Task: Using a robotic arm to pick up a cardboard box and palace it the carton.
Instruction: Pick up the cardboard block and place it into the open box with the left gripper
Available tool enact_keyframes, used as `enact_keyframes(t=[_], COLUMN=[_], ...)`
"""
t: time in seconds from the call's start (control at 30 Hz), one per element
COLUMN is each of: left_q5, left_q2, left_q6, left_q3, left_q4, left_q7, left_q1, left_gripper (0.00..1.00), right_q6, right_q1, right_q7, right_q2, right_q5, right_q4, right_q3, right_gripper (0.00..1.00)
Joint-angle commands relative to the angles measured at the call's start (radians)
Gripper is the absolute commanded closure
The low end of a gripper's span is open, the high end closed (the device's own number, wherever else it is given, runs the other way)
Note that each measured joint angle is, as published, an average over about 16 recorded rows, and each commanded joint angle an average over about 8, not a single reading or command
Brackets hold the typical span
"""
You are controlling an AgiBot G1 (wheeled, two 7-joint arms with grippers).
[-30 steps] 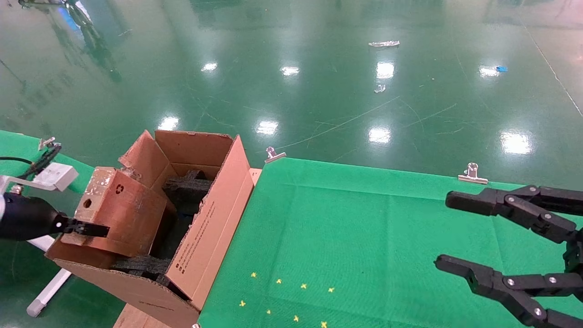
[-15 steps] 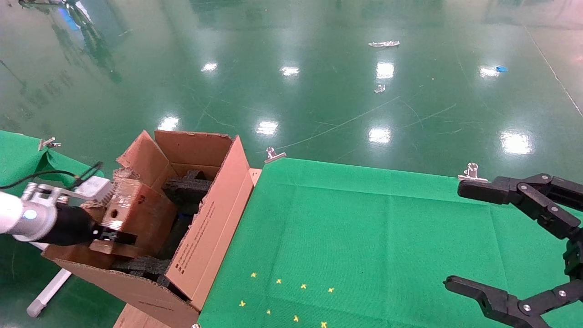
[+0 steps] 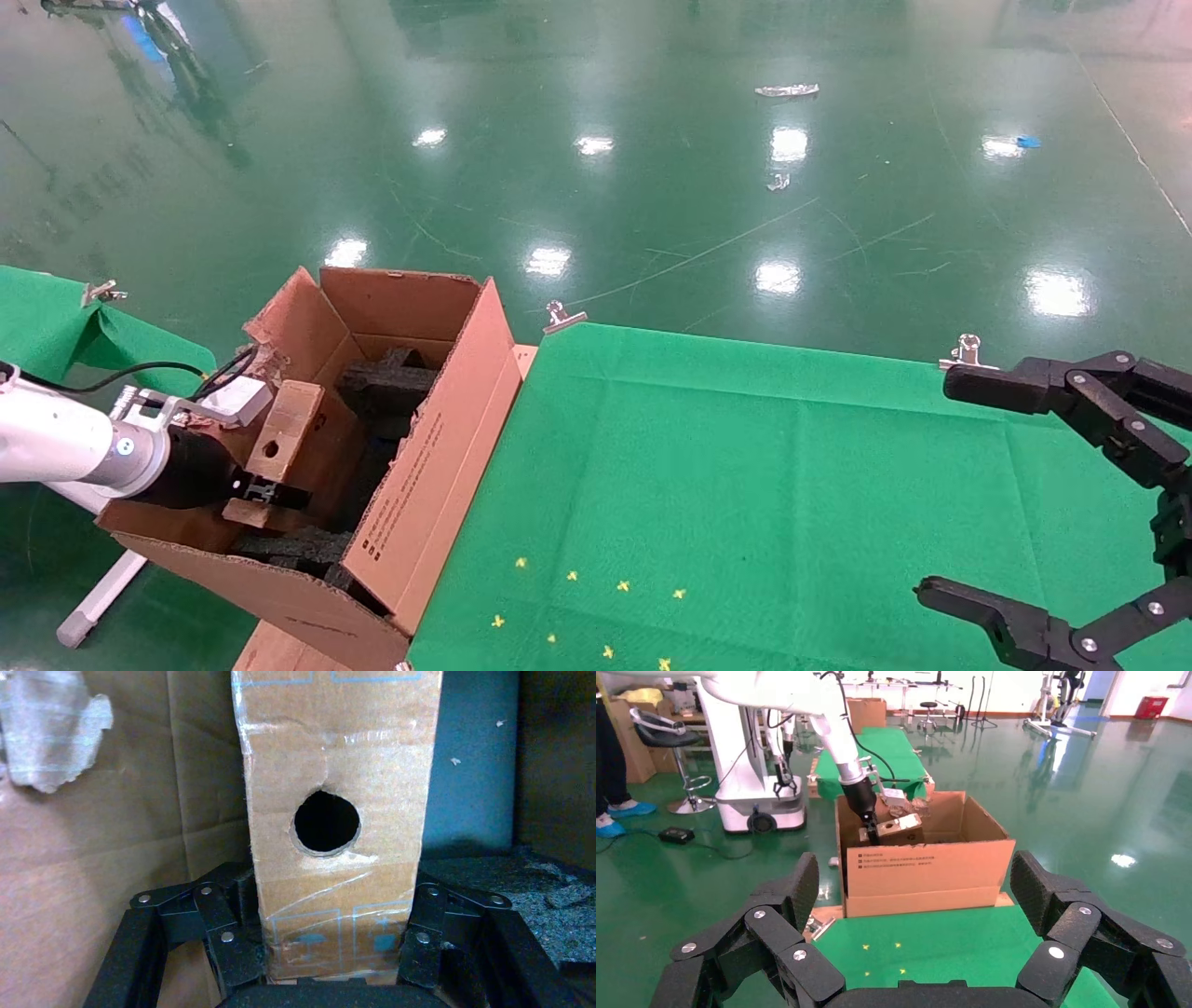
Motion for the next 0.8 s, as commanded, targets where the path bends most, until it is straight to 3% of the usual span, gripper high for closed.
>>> enact_keyframes(t=[0.03,0.5,0.8], left_q5=[-0.015,-0.033,-0.015], left_q2=[0.013,0.05,0.065], left_q6=[0.009,0.055,0.079], left_q3=[-0.01,-0.024,-0.015], left_q4=[0.03,0.156,0.195], left_q7=[0.031,0.13,0.163], left_q1=[0.005,-0.021,-0.094], left_gripper=[0.0,0.0,0.0], right_q6=[0.0,0.0,0.001], right_q1=[0.0,0.0,0.0], right_q7=[0.0,0.0,-0.001], right_q2=[0.0,0.0,0.001], right_q5=[0.0,0.001,0.001], right_q4=[0.0,0.0,0.0], right_q3=[0.0,-0.001,-0.001], right_gripper=[0.0,0.0,0.0])
